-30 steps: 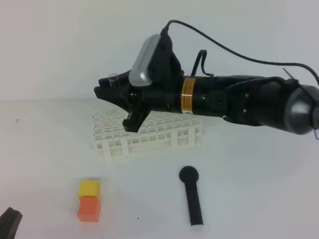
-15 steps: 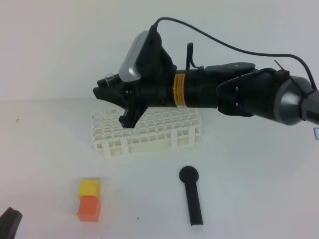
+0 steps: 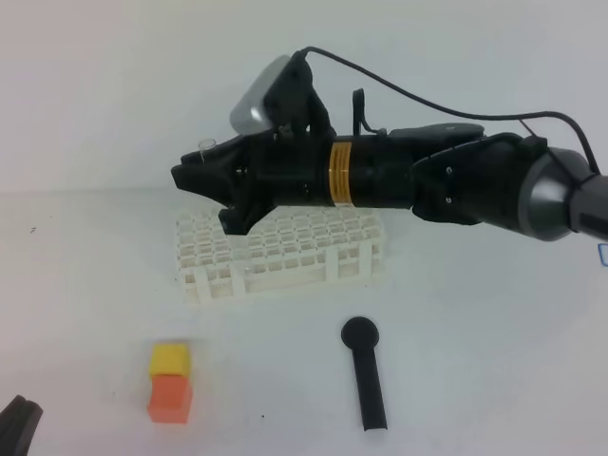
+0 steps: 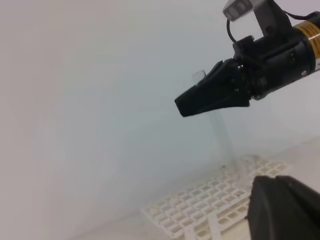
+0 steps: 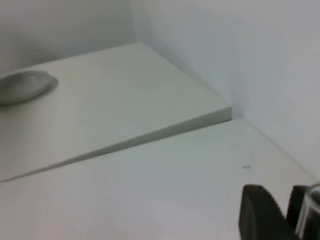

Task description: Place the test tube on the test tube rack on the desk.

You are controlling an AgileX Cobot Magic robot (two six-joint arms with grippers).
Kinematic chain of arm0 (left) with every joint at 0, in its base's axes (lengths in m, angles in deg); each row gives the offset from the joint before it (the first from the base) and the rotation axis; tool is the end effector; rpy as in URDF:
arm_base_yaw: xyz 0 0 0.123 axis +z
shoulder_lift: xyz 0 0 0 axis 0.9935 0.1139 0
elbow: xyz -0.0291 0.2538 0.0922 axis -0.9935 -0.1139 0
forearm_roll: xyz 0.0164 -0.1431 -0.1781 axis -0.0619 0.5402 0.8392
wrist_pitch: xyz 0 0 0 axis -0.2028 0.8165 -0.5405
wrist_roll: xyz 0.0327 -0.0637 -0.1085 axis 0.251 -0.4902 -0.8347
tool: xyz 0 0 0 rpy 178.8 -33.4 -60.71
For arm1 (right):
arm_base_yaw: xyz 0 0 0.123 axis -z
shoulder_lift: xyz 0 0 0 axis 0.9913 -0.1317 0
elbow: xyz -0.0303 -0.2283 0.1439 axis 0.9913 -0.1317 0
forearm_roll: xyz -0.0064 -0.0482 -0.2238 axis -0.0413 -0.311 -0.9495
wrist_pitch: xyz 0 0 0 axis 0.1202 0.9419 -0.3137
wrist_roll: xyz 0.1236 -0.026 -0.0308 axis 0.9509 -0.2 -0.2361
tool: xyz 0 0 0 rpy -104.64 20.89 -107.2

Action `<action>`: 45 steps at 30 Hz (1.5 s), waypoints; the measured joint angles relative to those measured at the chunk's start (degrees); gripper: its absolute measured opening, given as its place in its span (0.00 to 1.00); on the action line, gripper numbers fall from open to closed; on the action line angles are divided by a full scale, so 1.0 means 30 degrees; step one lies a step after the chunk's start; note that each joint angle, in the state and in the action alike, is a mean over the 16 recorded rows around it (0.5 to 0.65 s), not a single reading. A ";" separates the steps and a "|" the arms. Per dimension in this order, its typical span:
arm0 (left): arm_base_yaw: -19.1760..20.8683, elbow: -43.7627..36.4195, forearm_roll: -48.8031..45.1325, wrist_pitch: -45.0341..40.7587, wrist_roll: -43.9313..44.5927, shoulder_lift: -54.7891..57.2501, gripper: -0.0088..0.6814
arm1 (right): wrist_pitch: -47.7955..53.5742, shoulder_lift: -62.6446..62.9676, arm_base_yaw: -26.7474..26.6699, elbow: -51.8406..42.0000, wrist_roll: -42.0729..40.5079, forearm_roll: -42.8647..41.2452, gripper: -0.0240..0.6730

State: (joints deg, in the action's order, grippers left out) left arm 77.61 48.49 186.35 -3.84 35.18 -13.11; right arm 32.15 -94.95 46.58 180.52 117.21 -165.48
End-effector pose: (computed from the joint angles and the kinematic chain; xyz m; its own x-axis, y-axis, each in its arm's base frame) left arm 0.0762 -0.0410 0.2141 0.1912 0.1376 -0.9718 0.3219 0.9266 0.1946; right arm 0.3367 0.3503 0.2581 -0.0814 -0.1090 -0.9907 -0.9756 0.2121 0.0568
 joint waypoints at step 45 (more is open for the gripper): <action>0.0000 0.0000 0.0000 0.0082 0.0000 0.0000 0.01 | 0.4999 -0.4165 -0.3464 0.2727 -1.9435 1.9953 0.20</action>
State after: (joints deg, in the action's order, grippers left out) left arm 77.61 48.49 186.35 -3.59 35.18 -13.11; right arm 47.15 -107.44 36.19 188.70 58.91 -105.62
